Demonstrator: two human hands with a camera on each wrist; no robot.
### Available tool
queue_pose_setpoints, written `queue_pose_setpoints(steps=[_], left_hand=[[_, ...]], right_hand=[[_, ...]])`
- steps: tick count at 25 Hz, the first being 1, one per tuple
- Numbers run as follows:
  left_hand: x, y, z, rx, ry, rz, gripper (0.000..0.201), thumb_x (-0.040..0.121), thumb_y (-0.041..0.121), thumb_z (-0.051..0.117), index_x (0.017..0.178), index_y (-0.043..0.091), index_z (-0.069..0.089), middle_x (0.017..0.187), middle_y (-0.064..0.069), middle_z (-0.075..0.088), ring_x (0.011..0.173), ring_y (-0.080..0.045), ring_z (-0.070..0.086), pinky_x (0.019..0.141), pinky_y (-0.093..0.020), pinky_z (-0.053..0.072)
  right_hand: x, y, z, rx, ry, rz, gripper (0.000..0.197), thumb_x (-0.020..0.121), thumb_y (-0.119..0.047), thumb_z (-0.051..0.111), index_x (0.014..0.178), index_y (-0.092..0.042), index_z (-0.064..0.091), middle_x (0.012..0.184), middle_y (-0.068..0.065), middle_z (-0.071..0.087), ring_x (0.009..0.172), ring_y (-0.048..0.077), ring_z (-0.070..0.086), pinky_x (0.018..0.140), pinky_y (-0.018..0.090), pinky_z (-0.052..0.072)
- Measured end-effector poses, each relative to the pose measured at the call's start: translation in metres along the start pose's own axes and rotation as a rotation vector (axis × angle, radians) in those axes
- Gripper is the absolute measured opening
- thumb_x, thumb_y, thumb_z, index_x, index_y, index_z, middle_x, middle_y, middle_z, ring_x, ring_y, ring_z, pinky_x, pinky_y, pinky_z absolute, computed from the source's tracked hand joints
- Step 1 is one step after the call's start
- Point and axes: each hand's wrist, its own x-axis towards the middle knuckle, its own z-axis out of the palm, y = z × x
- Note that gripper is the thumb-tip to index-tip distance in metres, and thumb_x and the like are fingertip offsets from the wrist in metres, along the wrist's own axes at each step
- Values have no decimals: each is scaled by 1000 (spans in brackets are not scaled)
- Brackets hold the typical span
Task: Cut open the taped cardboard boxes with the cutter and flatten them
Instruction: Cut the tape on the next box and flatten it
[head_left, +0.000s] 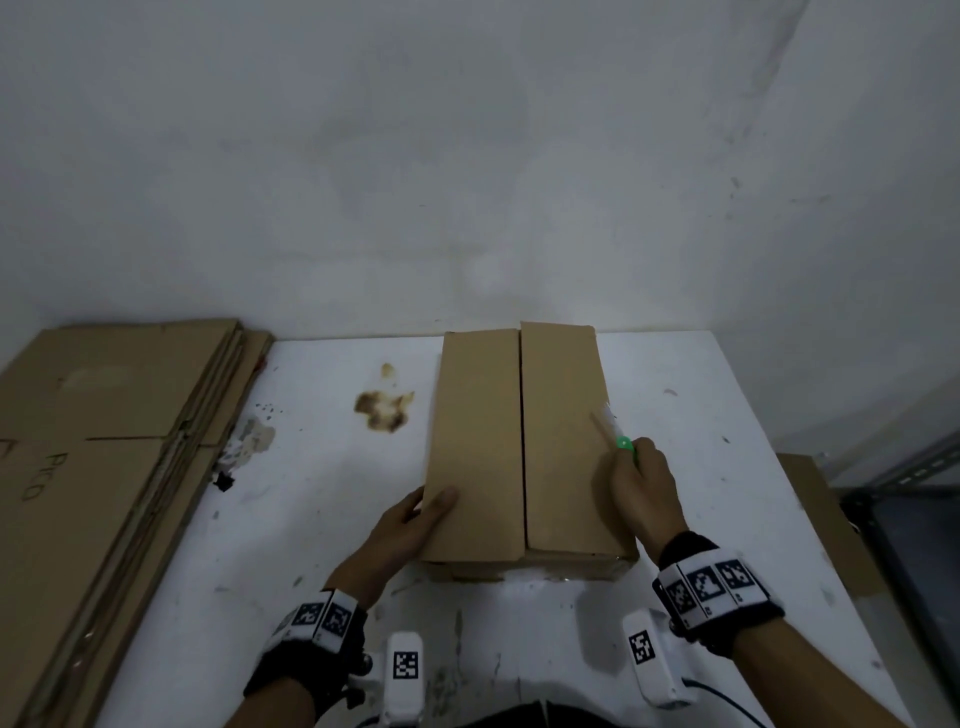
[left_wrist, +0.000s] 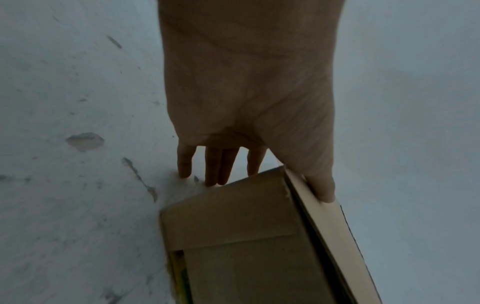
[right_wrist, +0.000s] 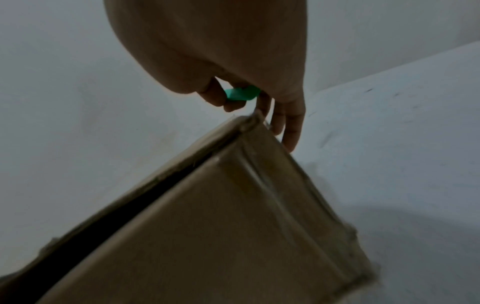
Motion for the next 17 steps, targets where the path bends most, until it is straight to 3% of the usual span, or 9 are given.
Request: queue_pose_setpoints(steps=[2, 4, 6, 10, 12, 15, 17], left_hand=[[-3, -2, 3, -40, -27, -13, 78, 77, 73, 66, 143, 33, 50, 117, 16, 63, 106, -9, 63, 83, -27, 53], [-9, -2, 6, -66, -51, -11, 90, 60, 80, 69, 139, 39, 50, 126, 12, 63, 111, -14, 62, 88, -35, 54], [-12, -2, 11, -95, -60, -15, 94, 54, 80, 70, 138, 41, 50, 129, 10, 62, 114, -17, 61, 92, -39, 53], [-13, -1, 14, -132, -51, -63, 88, 63, 74, 77, 138, 40, 48, 132, 8, 58, 118, -21, 55, 95, -46, 48], [-15, 2, 12, -153, -43, -84, 87, 62, 71, 80, 136, 38, 49, 132, 6, 57, 120, -24, 53, 98, -51, 47], [-24, 17, 5, -191, -52, -63, 84, 55, 68, 80, 128, 33, 58, 128, 4, 61, 118, -26, 56, 100, -56, 48], [-29, 29, -2, -235, -57, -45, 69, 66, 62, 79, 126, 33, 60, 126, 0, 63, 115, -28, 58, 98, -56, 50]], right_hand=[[-5, 6, 3, 29, -28, 55, 25, 106, -24, 33, 95, -6, 46, 98, 11, 51, 90, 26, 50, 76, 35, 38], [-11, 11, 3, 83, -79, 121, 26, 104, -30, 37, 101, -5, 45, 100, 10, 54, 88, 21, 52, 71, 33, 40], [-16, 14, 0, 110, -147, 201, 28, 101, -36, 44, 104, -9, 43, 100, 5, 56, 86, 16, 53, 66, 31, 42], [-17, 13, -4, 136, -165, 231, 29, 95, -39, 57, 96, -14, 41, 104, 7, 57, 88, 18, 56, 69, 34, 46], [-20, 7, -9, 130, -161, 184, 32, 93, -38, 63, 98, -14, 42, 106, 5, 57, 90, 16, 57, 69, 33, 48], [-32, -6, -23, 171, -149, 78, 42, 89, -40, 71, 105, -13, 43, 117, -1, 57, 100, 18, 61, 78, 34, 52], [-39, -20, -32, 211, -129, 16, 39, 87, -43, 72, 100, -20, 44, 122, -5, 55, 103, 17, 62, 79, 33, 52]])
